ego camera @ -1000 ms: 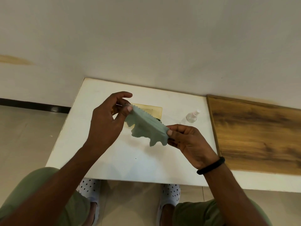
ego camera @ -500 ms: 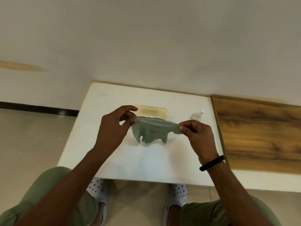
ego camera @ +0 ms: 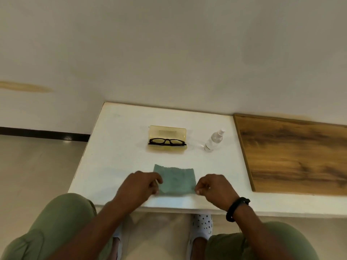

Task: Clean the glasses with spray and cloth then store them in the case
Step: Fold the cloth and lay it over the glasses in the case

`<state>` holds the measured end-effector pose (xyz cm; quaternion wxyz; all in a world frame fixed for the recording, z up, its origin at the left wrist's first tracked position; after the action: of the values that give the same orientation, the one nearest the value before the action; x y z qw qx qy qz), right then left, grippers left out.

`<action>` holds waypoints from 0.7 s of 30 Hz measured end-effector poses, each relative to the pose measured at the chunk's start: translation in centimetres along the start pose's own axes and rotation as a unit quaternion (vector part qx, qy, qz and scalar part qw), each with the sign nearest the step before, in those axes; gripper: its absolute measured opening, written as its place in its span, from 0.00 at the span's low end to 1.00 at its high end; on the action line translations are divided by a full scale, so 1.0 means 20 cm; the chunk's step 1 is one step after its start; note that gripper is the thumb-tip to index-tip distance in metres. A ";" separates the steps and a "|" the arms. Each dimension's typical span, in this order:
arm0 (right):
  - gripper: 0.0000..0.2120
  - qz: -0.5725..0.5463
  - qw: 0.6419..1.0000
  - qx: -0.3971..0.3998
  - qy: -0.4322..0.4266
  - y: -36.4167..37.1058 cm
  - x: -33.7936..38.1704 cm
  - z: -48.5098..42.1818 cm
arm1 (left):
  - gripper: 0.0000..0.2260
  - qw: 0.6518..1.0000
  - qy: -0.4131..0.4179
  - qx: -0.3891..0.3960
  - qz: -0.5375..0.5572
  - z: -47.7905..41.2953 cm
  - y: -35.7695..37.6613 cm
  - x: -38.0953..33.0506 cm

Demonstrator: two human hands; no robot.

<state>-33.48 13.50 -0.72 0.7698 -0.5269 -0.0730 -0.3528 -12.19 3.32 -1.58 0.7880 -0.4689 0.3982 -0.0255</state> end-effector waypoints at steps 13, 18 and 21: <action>0.07 0.033 0.998 0.030 0.042 0.12 -0.09 -0.03 | 0.09 0.998 -0.053 0.041 -0.007 0.03 0.18 0.09; 0.10 0.017 0.999 -0.012 0.044 0.07 -0.10 -0.09 | 0.09 0.998 -0.060 -0.007 0.024 -0.02 0.12 0.09; 0.10 -0.001 0.999 -0.034 0.039 0.04 -0.10 -0.14 | 0.08 0.996 -0.064 -0.027 0.048 -0.08 0.09 0.09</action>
<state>-35.11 12.23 -3.53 0.7537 -0.5381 -0.0315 -0.3760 -12.51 2.36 -4.42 0.7994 -0.4708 0.3694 0.0536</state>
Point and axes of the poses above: each hand's wrist, its own z-axis away from the middle knuckle, its own y-axis out of the palm, x = y × z, the point moved 7 cm from there along -z, towards the middle knuckle, and after that the axes turned 2 degrees about -x, right-handed, at the moved point
